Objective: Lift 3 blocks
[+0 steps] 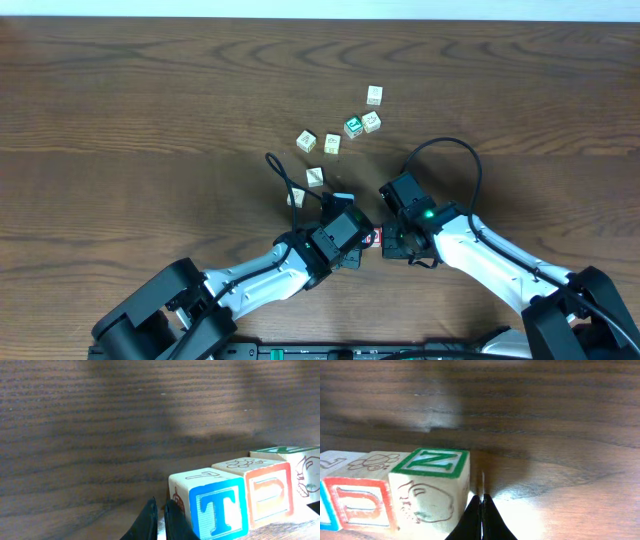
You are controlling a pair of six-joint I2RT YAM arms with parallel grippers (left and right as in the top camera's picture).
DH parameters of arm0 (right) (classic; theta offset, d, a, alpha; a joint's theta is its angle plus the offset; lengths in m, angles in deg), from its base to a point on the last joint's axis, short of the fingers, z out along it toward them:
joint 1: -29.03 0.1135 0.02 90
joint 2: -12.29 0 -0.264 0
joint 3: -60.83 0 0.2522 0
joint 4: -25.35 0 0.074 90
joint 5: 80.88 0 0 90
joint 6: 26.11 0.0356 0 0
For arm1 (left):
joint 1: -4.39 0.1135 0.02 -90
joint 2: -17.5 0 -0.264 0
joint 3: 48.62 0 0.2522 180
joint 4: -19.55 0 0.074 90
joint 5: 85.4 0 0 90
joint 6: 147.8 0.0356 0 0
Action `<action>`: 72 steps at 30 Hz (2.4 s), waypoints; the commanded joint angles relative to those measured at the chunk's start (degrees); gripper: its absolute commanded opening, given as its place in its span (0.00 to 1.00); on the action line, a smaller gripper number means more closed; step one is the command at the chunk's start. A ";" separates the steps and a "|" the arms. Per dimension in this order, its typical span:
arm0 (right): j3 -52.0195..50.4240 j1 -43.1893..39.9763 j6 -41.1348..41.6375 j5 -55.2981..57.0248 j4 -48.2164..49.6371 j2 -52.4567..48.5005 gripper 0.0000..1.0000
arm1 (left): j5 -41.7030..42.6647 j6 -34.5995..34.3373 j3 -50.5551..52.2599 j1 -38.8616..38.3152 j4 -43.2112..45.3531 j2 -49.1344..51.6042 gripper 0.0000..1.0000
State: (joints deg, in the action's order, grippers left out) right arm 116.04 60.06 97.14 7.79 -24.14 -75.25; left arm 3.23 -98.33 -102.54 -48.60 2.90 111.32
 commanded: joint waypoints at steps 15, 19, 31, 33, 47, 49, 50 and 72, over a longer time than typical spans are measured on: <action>0.50 -4.37 -7.98 6.03 6.56 -0.20 0.04 | -13.55 1.92 -1.31 0.52 -0.92 -0.50 0.15; 0.52 -4.98 -8.72 7.52 13.88 -0.20 0.15 | -14.40 8.72 -1.46 3.89 -0.26 -3.91 0.16; 0.52 -5.27 -15.56 16.20 30.34 -0.20 0.86 | -14.38 16.57 -1.60 15.61 -0.31 -20.15 0.47; 0.50 -5.27 -15.56 16.26 30.10 -0.22 0.99 | -14.38 16.57 -1.57 15.96 -0.31 -21.90 0.57; 0.48 -5.07 -15.30 10.88 28.15 -0.22 0.99 | -15.61 17.51 -1.57 16.00 -0.90 -24.59 0.72; 0.48 -5.05 -15.30 10.88 28.13 -0.22 0.99 | -18.14 20.13 -1.57 16.41 -1.84 -24.59 0.72; 0.48 -5.05 -15.30 10.88 28.13 -0.22 0.99 | -18.60 21.33 -1.57 16.46 -1.84 -24.59 0.72; 0.48 -5.07 -15.30 10.88 28.15 -0.22 0.99 | -12.74 25.29 9.88 39.08 8.13 -48.06 0.73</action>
State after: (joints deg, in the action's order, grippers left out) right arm 116.13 55.56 82.47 18.55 3.97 -75.41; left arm -11.52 -74.01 -97.67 -11.49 11.27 69.70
